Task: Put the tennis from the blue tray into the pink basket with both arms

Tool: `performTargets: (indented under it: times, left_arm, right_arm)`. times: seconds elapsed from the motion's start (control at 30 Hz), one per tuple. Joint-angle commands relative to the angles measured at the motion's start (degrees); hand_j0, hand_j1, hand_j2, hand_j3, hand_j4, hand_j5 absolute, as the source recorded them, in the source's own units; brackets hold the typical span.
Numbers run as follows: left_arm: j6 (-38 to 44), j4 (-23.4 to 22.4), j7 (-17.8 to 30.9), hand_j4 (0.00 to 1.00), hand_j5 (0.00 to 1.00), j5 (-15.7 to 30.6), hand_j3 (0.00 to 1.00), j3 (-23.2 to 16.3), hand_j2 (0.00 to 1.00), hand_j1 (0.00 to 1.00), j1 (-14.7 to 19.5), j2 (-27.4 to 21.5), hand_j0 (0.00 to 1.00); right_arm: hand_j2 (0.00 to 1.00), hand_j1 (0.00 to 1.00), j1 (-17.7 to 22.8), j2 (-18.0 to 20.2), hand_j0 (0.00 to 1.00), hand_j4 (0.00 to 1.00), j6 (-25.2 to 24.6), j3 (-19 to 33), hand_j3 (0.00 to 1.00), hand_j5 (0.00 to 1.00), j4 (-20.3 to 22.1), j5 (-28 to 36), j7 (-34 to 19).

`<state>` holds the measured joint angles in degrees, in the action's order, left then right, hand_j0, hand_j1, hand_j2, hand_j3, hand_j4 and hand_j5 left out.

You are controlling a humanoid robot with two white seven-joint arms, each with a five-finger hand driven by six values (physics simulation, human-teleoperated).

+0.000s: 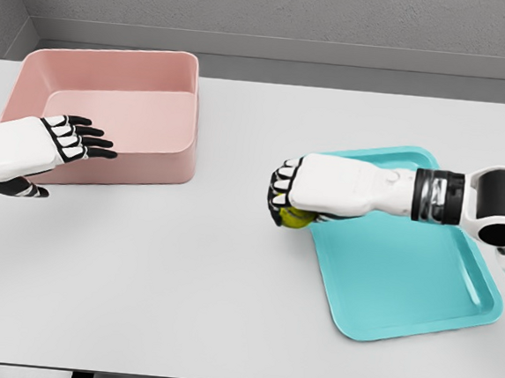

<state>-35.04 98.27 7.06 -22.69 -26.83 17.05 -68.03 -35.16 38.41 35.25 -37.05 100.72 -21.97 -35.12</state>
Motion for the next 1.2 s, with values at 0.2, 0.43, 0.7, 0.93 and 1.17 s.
performTargets:
  times: [0.2, 0.43, 0.7, 0.93, 1.17]
  left_arm:
    - [0.0, 0.0, 0.0, 1.00, 1.00, 0.4, 1.00, 0.0, 1.00, 1.00, -0.1, -0.2, 1.00]
    - [0.0, -0.2, 0.0, 1.00, 1.00, 0.4, 1.00, 0.0, 1.00, 1.00, -0.1, -0.3, 1.00]
    - [0.0, -0.2, 0.0, 1.00, 1.00, 0.4, 1.00, 0.0, 1.00, 1.00, -0.1, -0.3, 1.00]
    - [0.0, -0.2, 0.0, 1.00, 1.00, 0.4, 1.00, 0.0, 1.00, 1.00, -0.1, -0.5, 1.00]
    - [0.0, -0.2, 0.0, 1.00, 1.00, 0.4, 1.00, 0.0, 1.00, 1.00, -0.1, -0.5, 1.00]
  right_arm:
    - [0.43, 0.43, -2.3, -7.4, 0.43, 0.43, -0.2, -5.5, 0.43, 0.43, -1.4, -2.9, 0.1]
    - [0.43, 0.43, -5.4, -13.6, 0.43, 0.43, -0.2, -9.0, 0.43, 0.43, -10.4, -5.6, 0.1]
    - [0.43, 0.43, -6.8, -17.2, 0.43, 0.43, -0.2, -10.3, 0.43, 0.43, -15.4, -6.9, 0.1]
    - [0.43, 0.43, -6.8, -18.5, 0.43, 0.43, -0.2, -11.9, 0.43, 0.43, -15.2, -7.6, 0.1]
    - [0.51, 0.51, -6.7, -19.2, 0.51, 0.51, -0.2, -12.2, 0.51, 0.51, -16.6, -7.7, 0.1]
